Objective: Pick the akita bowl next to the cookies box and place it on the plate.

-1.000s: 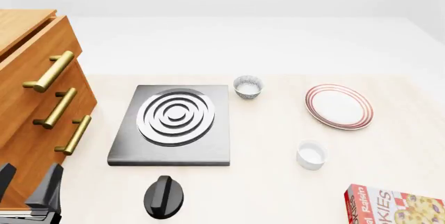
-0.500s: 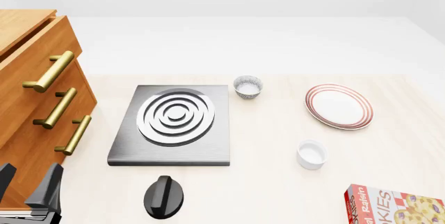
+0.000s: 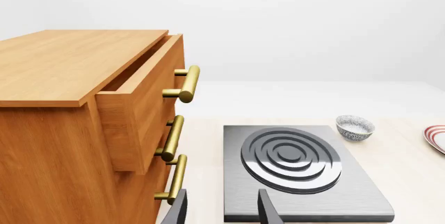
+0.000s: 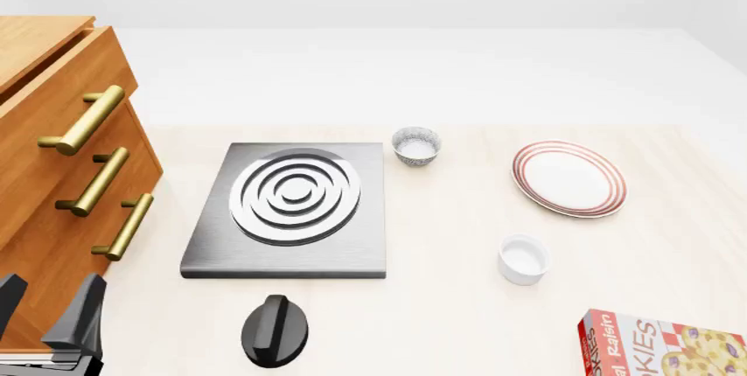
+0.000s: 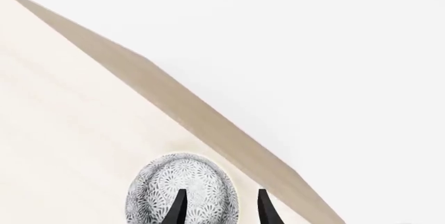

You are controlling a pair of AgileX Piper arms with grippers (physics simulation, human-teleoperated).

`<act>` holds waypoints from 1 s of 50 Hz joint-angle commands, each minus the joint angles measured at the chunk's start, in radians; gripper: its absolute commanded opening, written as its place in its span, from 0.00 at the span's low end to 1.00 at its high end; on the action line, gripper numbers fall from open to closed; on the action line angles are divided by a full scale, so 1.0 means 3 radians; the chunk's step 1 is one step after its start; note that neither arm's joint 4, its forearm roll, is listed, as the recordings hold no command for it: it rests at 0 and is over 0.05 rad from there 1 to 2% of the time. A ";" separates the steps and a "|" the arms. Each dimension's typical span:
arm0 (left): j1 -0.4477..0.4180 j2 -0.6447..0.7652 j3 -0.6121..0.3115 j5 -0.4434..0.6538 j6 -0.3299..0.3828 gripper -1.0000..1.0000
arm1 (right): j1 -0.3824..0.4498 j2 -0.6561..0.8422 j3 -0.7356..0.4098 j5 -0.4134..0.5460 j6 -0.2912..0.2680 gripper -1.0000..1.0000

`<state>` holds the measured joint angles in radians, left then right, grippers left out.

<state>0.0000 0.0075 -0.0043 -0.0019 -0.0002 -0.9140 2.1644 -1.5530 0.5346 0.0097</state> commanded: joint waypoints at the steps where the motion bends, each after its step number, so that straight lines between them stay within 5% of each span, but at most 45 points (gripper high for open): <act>1: 0.0000 0.0000 0.0000 0.0000 0.0000 1.00 | 0.0023 0.0121 0.0026 -0.0067 -0.0031 1.00; 21: 0.0000 0.0000 0.0000 0.0000 0.0000 1.00 | 0.0044 0.0210 0.0040 -0.0099 -0.0053 1.00; 22: 0.0000 0.0000 0.0000 0.0000 0.0000 1.00 | 0.0064 0.0182 0.0050 -0.0103 -0.0047 0.00; 50: 0.0000 0.0000 0.0000 0.0000 0.0000 1.00 | 0.0085 -0.0536 0.0199 0.0244 0.0111 0.00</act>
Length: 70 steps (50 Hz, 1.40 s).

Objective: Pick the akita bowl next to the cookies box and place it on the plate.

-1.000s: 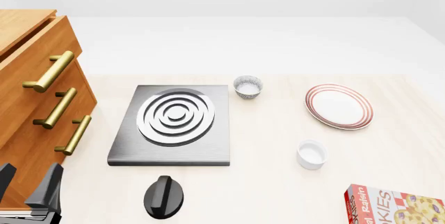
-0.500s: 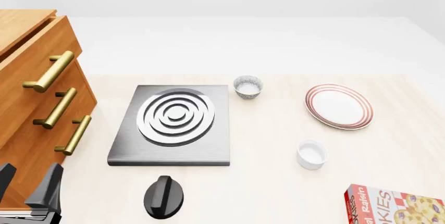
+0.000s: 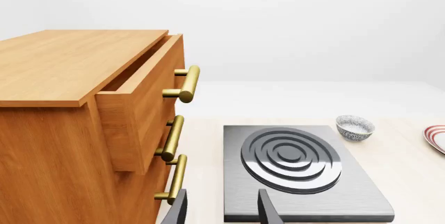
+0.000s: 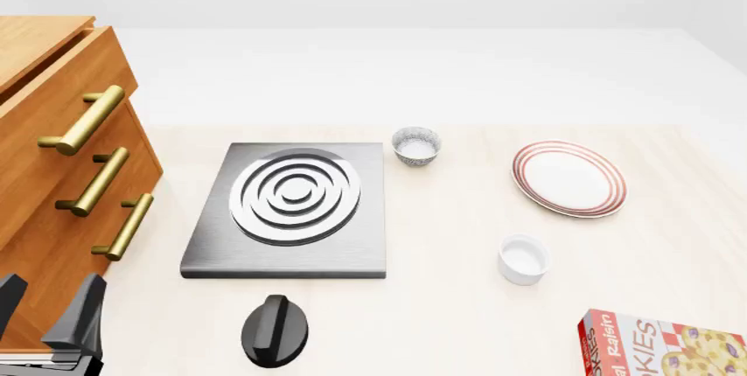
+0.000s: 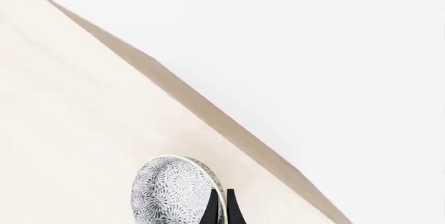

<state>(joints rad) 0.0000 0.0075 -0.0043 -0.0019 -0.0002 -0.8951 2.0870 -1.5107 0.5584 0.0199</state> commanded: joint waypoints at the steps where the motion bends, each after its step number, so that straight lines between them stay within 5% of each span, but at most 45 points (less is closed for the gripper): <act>1: 0.0001 0.0000 0.0000 0.0000 0.0000 1.00 | 0.0007 -0.0305 0.0051 0.0198 0.0063 0.00; 41: 0.0000 -0.0001 0.0000 0.0000 0.0000 1.00 | 0.0445 -0.1138 -0.0463 0.1147 0.0284 0.00; 70: 0.0000 0.0000 0.0000 0.0000 0.0000 1.00 | 0.1065 -0.1019 -0.0622 0.1232 0.0559 0.00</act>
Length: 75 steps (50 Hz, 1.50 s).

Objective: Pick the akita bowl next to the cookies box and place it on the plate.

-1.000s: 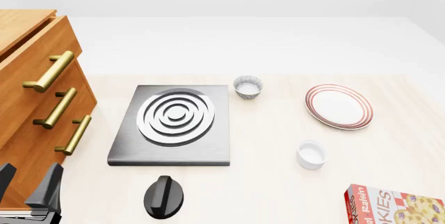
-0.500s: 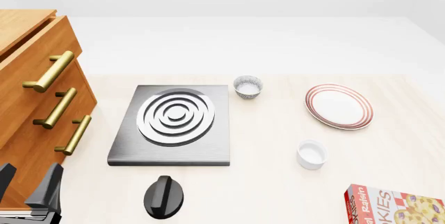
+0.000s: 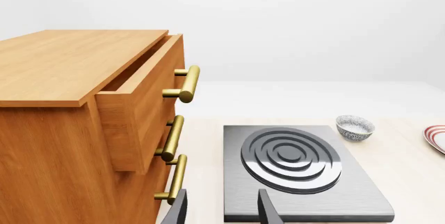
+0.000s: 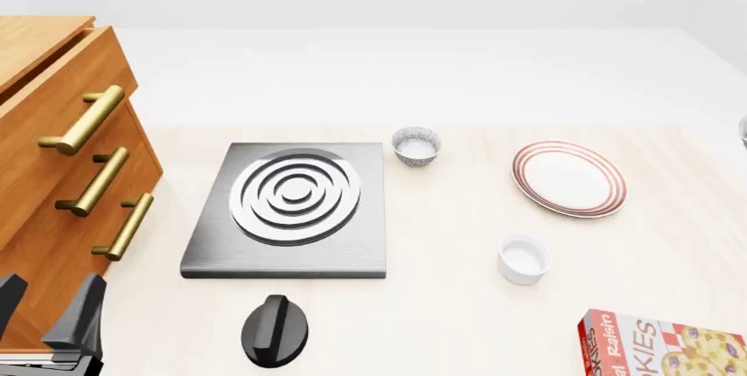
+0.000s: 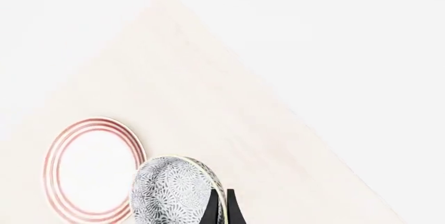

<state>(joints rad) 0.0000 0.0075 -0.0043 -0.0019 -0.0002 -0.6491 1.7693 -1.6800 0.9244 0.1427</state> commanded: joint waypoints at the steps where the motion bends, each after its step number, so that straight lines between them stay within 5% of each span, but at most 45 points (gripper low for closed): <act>1: 0.0000 0.0000 0.0000 0.0000 0.0000 1.00 | 0.0280 0.0046 -0.0060 0.0011 0.0178 0.00; 36: 0.0000 0.0000 0.0000 0.0000 0.0000 1.00 | 0.0963 0.0267 0.0066 -0.0097 0.0940 0.00; 40: 0.0001 0.0000 0.0000 0.0000 -0.0001 1.00 | 0.1009 0.0257 0.0120 -0.0173 0.1073 0.00; 41: 0.0000 0.0000 0.0000 0.0000 0.0000 1.00 | 0.1105 0.0222 0.0234 -0.0272 0.1241 0.00; 45: 0.0000 0.0000 0.0000 0.0000 0.0000 1.00 | 0.1099 0.0233 0.0241 -0.0319 0.1256 0.00; 47: -0.0001 0.0000 0.0000 0.0000 0.0000 1.00 | 0.1192 0.0191 0.0389 -0.0455 0.1446 0.00; 54: 0.0000 0.0000 0.0000 0.0000 0.0000 1.00 | 0.1244 0.0238 0.0509 -0.0649 0.1571 0.00; 57: 0.0001 0.0000 0.0000 0.0000 0.0000 1.00 | 0.1369 0.0201 0.0659 -0.0794 0.1764 0.00; 75: 0.0000 0.0000 0.0000 0.0000 0.0000 1.00 | 0.1285 0.0318 0.0693 -0.1089 0.1823 0.00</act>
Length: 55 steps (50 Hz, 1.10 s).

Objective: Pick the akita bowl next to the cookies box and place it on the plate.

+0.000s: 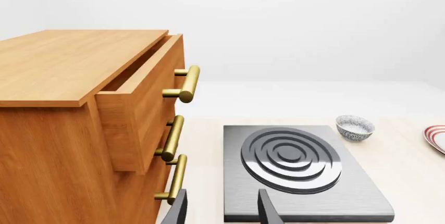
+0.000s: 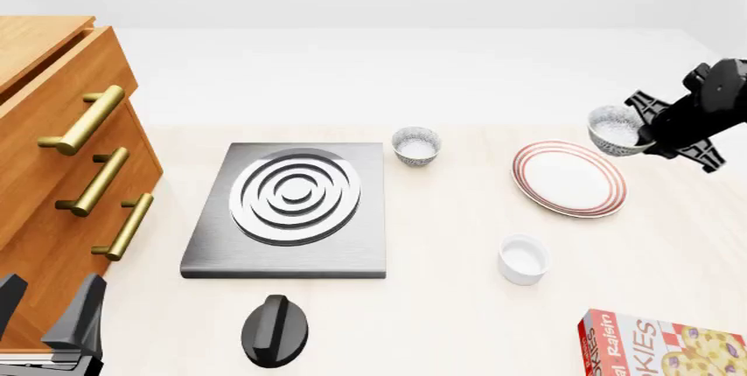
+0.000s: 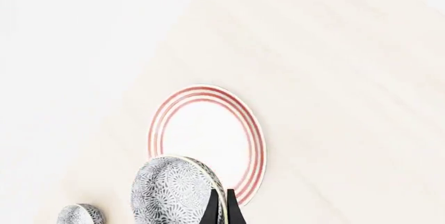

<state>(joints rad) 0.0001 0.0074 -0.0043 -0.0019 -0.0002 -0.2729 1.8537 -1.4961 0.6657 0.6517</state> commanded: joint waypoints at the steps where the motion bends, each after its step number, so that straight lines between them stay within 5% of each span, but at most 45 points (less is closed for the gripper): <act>1: 0.0000 0.0000 0.0000 0.0000 0.0000 1.00 | 0.0027 0.0048 0.0081 -0.0236 0.0123 0.00; 55: -0.0001 0.0000 0.0000 0.0000 0.0000 1.00 | 0.0173 0.0685 -0.0068 -0.0697 0.0159 0.00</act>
<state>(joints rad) 0.0000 0.0075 -0.0043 -0.0019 -0.0002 -0.2245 2.0340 -1.5038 0.4799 0.7009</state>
